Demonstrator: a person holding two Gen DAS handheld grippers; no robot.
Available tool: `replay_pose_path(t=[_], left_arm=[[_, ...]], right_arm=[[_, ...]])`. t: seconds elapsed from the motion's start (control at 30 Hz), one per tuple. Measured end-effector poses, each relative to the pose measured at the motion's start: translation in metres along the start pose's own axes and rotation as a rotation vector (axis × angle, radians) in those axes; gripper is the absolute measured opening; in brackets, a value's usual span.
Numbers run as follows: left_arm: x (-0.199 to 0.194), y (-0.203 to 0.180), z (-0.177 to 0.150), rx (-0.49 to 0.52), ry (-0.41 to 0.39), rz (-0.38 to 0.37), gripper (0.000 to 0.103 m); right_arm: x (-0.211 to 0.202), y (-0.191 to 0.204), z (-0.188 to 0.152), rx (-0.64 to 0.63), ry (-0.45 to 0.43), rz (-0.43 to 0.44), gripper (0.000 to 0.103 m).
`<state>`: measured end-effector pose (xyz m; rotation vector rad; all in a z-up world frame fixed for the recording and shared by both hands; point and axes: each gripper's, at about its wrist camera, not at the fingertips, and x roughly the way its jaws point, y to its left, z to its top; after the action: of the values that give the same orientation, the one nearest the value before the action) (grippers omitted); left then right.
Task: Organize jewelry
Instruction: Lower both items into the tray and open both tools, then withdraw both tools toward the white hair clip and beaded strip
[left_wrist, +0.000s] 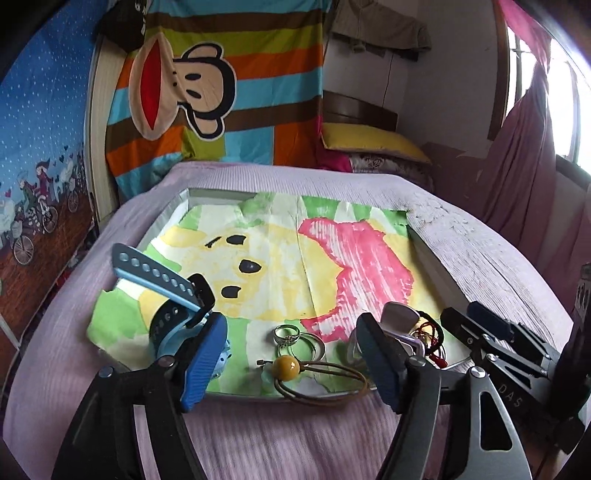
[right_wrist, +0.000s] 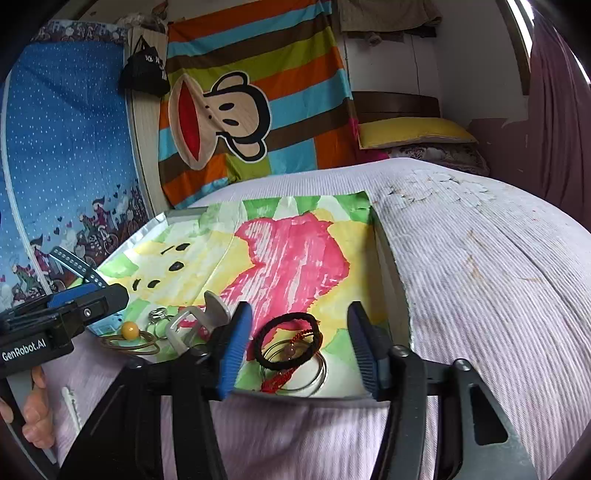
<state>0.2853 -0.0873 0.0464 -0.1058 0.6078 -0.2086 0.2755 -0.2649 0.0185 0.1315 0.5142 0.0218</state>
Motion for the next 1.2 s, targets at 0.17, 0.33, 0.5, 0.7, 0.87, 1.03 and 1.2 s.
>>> replay_pose_path(t=[0.17, 0.33, 0.5, 0.7, 0.87, 1.03, 1.2], left_arm=[[-0.018, -0.002, -0.003, 0.009, -0.059, 0.021, 0.08], [-0.036, 0.001, -0.006, -0.001, -0.091, 0.024, 0.084], [-0.056, 0.002, -0.014, 0.003, -0.129, 0.042, 0.094], [-0.075, 0.006, -0.023, 0.004, -0.163, 0.075, 0.1], [-0.091, 0.008, -0.036, 0.008, -0.191, 0.11, 0.102], [-0.103, 0.011, -0.048, 0.02, -0.196, 0.122, 0.102], [-0.113, 0.012, -0.058, 0.028, -0.206, 0.137, 0.102]], right_arm=[[-0.018, -0.007, -0.003, 0.03, -0.026, 0.0, 0.059], [-0.041, -0.012, -0.008, 0.056, -0.077, 0.016, 0.074], [-0.061, -0.012, -0.01, 0.049, -0.125, 0.025, 0.083], [-0.082, -0.006, -0.017, 0.019, -0.161, 0.053, 0.092], [-0.099, 0.004, -0.023, -0.014, -0.184, 0.074, 0.099], [-0.118, 0.009, -0.027, -0.032, -0.208, 0.086, 0.099], [-0.132, 0.012, -0.033, -0.044, -0.219, 0.09, 0.099]])
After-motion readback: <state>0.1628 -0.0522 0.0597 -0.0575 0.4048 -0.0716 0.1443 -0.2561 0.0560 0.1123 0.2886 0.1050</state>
